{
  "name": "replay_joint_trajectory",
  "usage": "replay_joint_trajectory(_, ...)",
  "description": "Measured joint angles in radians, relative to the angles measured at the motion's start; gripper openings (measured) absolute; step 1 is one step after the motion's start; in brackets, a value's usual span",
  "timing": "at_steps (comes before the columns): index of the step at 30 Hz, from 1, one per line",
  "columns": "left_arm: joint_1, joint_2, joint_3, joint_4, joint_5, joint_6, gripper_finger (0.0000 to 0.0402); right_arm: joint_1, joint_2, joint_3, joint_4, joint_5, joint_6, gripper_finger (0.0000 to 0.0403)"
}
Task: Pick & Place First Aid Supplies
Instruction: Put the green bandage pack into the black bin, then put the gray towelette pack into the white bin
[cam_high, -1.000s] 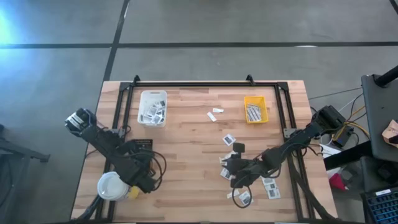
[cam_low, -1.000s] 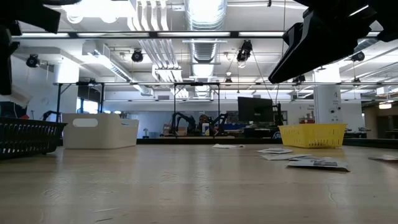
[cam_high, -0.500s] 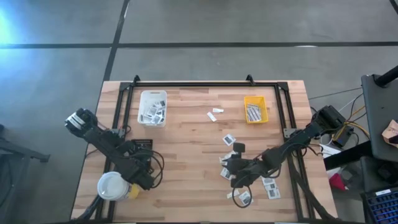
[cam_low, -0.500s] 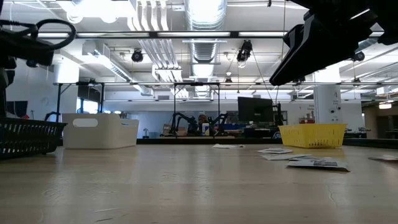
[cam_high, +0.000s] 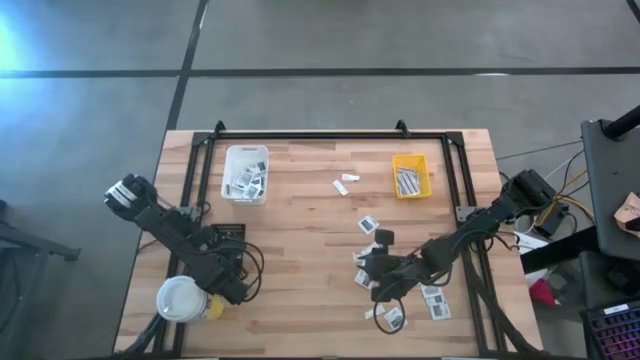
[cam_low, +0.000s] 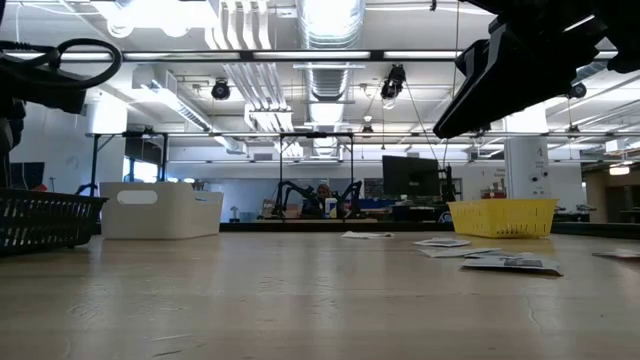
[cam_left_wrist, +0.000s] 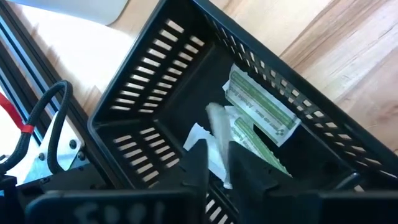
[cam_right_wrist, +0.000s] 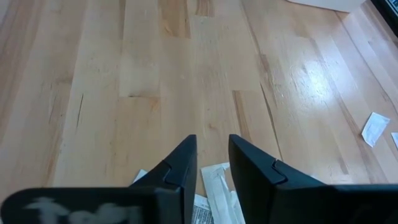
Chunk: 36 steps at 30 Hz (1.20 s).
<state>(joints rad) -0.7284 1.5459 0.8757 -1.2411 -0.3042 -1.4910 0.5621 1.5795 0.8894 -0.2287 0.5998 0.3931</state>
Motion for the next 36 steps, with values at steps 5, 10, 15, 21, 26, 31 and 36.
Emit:
replay_joint_trajectory(5, 0.000, -0.002, 0.000, -0.026, 0.000, 0.000, 0.0111, 0.000, 0.000, 0.000, 0.000, 0.000, 0.000, 0.0081)
replay_joint_trajectory(10, 0.000, -0.029, 0.018, -0.066, 0.002, 0.001, 0.0137, 0.000, 0.000, 0.000, 0.000, 0.000, 0.000, 0.0077)
replay_joint_trajectory(15, 0.000, -0.076, 0.056, -0.115, 0.004, 0.001, 0.0140, 0.000, 0.000, 0.000, 0.000, 0.001, 0.000, 0.0081)
replay_joint_trajectory(21, 0.000, -0.146, 0.080, -0.121, -0.013, 0.001, 0.0140, 0.000, 0.000, 0.000, 0.000, 0.001, 0.000, 0.0089)
replay_joint_trajectory(26, 0.000, -0.176, 0.099, -0.108, -0.113, 0.001, 0.0140, 0.000, 0.000, 0.000, -0.002, 0.001, 0.000, 0.0093)
replay_joint_trajectory(31, 0.003, -0.178, 0.119, -0.008, -0.276, 0.089, 0.0140, 0.000, 0.000, 0.000, -0.021, 0.001, 0.000, 0.0086)
replay_joint_trajectory(36, 0.023, -0.178, 0.120, 0.184, -0.368, 0.262, 0.0140, 0.000, -0.005, 0.010, -0.094, 0.001, 0.000, 0.0073)
